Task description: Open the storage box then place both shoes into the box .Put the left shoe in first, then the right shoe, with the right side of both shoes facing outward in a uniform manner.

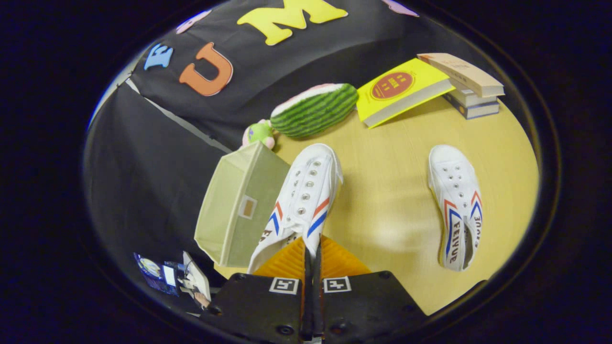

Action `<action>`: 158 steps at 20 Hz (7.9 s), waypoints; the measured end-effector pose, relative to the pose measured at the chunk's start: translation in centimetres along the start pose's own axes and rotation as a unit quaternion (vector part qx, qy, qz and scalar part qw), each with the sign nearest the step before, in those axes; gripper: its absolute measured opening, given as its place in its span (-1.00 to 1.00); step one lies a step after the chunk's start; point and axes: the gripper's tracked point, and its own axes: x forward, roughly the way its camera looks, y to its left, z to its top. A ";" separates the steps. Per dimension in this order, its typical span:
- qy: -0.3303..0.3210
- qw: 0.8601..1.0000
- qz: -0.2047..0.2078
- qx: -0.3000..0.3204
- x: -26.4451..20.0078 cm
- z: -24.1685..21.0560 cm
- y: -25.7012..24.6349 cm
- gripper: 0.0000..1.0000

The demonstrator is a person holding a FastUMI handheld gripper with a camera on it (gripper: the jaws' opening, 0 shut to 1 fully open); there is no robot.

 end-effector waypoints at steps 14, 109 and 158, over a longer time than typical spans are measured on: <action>-0.048 0.998 0.051 -0.006 5.8 -0.6 17.4 -0.89; -0.120 0.981 -0.148 0.021 -6.0 4.5 -8.4 -0.87; -0.346 0.909 -0.139 -0.183 -6.0 0.5 16.8 1.00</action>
